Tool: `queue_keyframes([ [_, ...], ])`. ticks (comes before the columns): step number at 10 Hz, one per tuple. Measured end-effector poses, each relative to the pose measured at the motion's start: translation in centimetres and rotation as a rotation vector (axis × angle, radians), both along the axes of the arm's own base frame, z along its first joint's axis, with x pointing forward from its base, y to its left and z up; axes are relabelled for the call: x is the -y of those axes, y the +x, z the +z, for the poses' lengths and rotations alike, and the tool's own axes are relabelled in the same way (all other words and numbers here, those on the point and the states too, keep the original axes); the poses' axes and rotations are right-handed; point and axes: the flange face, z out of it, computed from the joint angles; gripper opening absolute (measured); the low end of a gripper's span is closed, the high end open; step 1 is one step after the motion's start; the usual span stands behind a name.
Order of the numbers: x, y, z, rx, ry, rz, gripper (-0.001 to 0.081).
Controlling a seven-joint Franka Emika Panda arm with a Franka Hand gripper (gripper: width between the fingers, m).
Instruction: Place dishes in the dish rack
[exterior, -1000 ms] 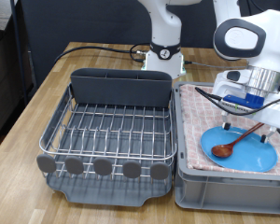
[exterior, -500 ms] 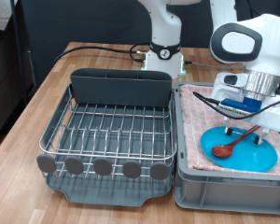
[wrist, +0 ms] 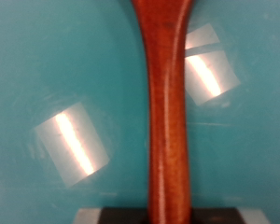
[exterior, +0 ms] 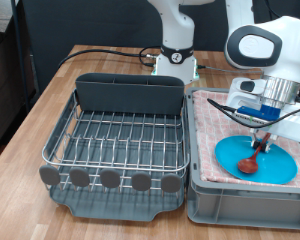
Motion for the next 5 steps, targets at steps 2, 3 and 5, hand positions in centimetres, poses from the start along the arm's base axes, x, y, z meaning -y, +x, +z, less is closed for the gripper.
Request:
queue_keyframes([
  [2,0.0,0.1,0.3,0.0,-0.003,-0.009,0.0091],
  [3,0.1,0.2,0.7,0.001,-0.004,-0.023,0.0091],
  [5,0.5,0.3,2.3,0.009,-0.006,-0.059,0.0091],
])
